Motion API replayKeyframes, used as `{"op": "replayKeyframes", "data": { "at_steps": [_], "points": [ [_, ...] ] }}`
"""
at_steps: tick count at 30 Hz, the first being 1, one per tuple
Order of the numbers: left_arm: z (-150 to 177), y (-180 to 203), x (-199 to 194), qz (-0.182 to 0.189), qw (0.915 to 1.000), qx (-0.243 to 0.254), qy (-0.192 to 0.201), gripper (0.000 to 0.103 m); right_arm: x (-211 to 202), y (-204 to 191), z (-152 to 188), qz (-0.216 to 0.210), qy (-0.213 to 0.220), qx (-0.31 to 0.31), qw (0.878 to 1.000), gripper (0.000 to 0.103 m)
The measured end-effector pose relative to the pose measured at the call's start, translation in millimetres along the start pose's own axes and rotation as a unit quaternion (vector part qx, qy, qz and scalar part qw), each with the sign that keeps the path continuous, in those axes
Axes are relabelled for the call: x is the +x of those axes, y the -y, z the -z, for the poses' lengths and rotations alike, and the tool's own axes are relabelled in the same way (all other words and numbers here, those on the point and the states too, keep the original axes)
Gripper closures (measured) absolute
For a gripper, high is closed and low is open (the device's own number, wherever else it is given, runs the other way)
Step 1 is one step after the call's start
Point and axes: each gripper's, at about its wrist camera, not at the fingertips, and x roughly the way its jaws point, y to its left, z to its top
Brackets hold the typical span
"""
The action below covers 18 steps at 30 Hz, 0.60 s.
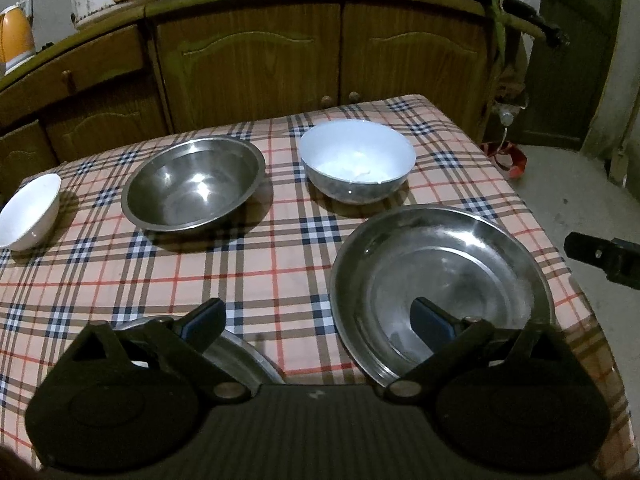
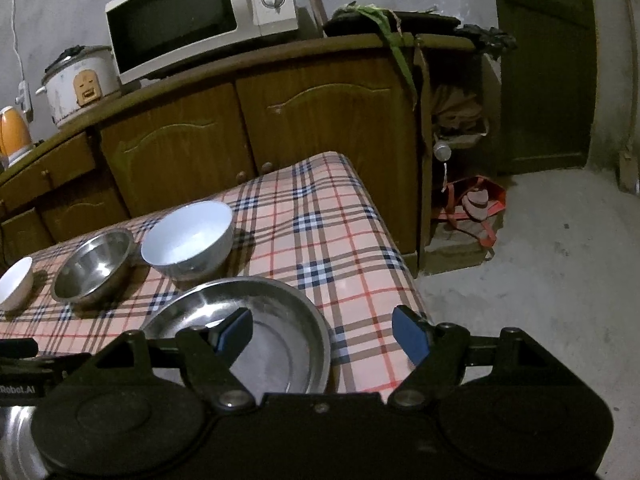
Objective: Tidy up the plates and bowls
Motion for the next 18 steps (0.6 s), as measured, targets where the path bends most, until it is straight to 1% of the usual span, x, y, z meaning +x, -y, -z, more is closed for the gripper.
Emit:
{"op": "replayKeyframes", "data": {
  "at_steps": [18],
  "points": [
    [5.1,2.1,32.4,-0.010,0.9995,-0.002,-0.030,0.002,30.1,5.6,7.9,0.001,-0.047,0.006,0.999,0.012]
  ]
}}
